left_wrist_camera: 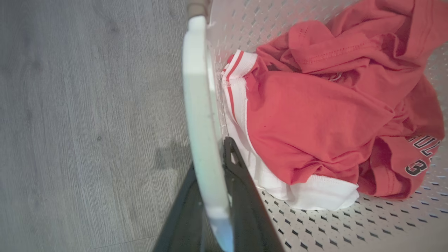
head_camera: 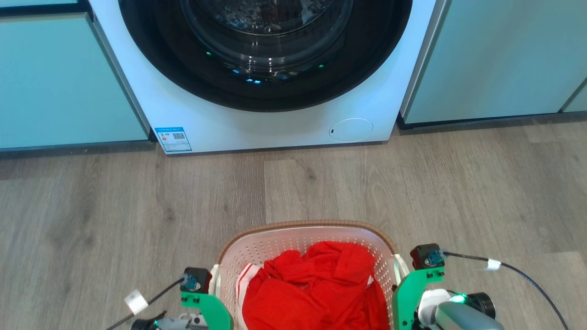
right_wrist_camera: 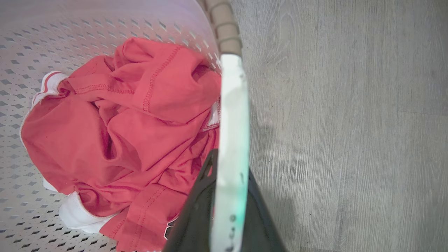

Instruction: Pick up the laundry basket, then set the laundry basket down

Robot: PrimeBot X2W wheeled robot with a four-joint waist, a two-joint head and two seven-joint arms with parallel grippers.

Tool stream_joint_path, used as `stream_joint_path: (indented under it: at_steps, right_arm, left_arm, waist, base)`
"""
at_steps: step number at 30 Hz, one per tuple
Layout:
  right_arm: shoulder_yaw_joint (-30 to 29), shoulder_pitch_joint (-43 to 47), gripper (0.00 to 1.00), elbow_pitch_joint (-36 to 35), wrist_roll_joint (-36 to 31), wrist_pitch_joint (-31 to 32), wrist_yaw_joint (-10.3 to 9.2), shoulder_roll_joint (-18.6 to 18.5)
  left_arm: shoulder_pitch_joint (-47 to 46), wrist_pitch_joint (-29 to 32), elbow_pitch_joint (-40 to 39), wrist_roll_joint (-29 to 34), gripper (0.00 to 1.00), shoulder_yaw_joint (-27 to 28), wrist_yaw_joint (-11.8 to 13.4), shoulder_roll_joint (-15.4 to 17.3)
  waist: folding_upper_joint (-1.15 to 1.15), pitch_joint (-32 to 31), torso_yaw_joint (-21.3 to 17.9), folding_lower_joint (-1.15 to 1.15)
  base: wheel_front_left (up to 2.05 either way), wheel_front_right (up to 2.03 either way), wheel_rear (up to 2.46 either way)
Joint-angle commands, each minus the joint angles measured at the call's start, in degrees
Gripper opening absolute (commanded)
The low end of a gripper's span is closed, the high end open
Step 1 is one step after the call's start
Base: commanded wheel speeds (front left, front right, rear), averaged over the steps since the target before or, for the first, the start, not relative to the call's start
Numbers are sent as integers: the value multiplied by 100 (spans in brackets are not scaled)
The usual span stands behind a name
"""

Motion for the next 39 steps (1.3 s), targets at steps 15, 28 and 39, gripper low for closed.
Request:
stream_joint_path:
  at_steps: [15, 28, 39]
  right_arm:
    - [345, -107, 0, -1, 258, -159, 14, 33]
    - [507, -222, 0, 40, 394, -238, 14, 33]
    - [571, -642, 0, 86, 443, -412, 14, 33]
  left_arm:
    - [-293, 129, -32, -158, 0, -31, 198, 134]
    - [-396, 289, -216, -320, 0, -166, 338, 133]
    - [-804, 143, -236, -405, 0, -215, 402, 133]
  waist:
    - [0, 12, -13, 0]
    - [0, 124, -21, 0]
    - [0, 694, -6, 0]
  base:
    - [0, 0, 0]
    - [0, 0, 0]
    - [0, 0, 0]
